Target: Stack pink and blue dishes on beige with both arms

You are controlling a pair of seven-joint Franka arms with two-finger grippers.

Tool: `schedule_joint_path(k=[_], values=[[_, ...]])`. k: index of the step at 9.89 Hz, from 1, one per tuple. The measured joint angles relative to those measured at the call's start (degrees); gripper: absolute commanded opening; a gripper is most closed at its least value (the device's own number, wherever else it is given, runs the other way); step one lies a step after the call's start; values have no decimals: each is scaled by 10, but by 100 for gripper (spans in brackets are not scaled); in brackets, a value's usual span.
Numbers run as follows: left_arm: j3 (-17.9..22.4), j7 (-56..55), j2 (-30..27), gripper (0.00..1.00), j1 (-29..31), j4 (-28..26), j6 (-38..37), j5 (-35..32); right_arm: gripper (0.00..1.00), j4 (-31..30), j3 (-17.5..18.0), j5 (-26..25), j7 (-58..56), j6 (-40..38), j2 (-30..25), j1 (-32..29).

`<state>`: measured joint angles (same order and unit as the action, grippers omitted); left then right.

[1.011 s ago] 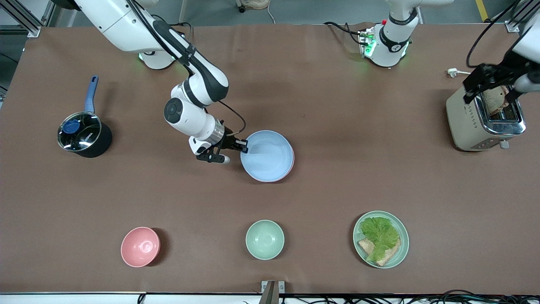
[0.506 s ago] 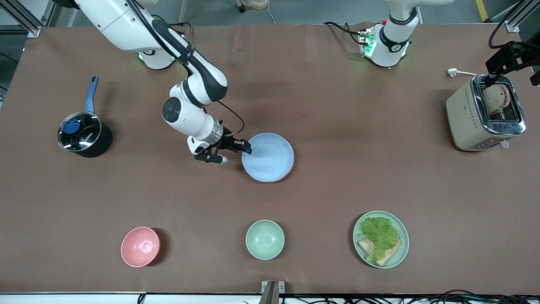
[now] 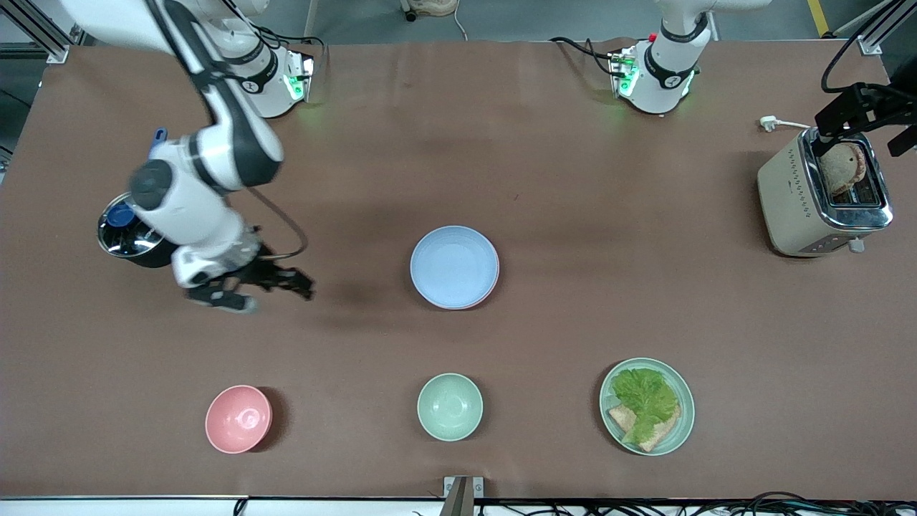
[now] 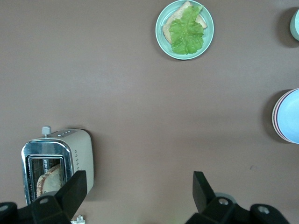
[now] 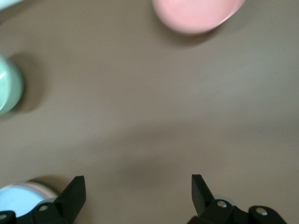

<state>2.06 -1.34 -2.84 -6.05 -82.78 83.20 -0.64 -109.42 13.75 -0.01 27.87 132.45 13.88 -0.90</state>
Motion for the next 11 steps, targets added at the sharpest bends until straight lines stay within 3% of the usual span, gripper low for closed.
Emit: schedule_joint_path(k=[2,6,9,11], values=[[10,-8,-2,100,1,1,-10,8,100,60,-49,-35,-3,-94,-36,-3],[10,-12,-2,100,0,2,-12,9,100,188,-144,-36,-114,-340,-100,-7],[10,-4,-1,100,0,2,-13,9,100,225,-150,-5,-158,-447,-158,-6],[10,1,0,100,0,2,-14,9,100,225,-151,0,-170,-459,-173,-10]])
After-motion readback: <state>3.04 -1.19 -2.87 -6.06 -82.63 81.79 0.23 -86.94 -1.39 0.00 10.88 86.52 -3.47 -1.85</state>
